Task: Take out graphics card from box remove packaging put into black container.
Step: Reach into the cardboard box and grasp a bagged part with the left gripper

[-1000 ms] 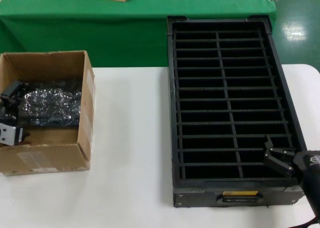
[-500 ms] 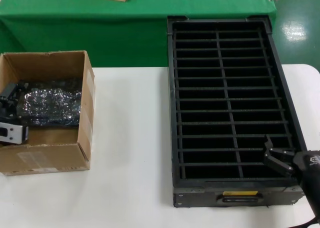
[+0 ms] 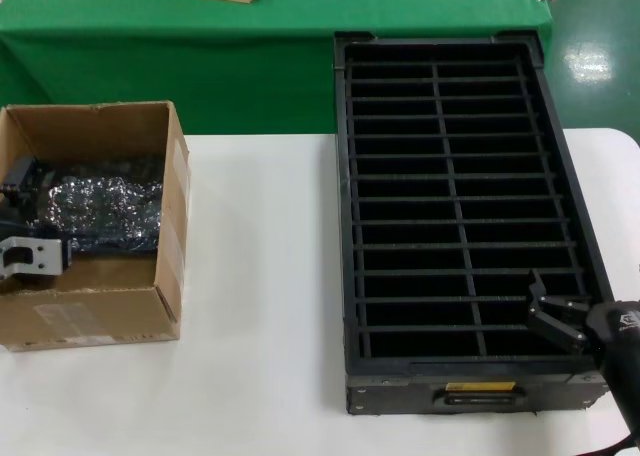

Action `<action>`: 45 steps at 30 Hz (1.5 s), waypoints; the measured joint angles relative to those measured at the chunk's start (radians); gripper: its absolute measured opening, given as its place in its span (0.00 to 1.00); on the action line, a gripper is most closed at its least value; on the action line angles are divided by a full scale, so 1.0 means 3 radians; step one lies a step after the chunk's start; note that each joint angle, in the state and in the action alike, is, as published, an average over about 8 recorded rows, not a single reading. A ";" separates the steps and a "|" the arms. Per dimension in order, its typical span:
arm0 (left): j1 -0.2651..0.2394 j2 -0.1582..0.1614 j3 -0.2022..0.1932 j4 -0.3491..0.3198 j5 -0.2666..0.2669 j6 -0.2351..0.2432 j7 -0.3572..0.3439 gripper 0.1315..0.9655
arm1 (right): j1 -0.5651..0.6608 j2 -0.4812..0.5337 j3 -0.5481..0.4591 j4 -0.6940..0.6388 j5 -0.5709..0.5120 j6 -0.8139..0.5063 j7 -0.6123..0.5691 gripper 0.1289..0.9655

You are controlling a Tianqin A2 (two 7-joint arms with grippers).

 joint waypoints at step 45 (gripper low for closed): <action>0.0136 0.0127 -0.0468 0.0011 -0.0424 -0.0159 0.0475 0.15 | 0.0000 0.0000 0.0000 0.0000 0.0000 0.0000 0.0000 1.00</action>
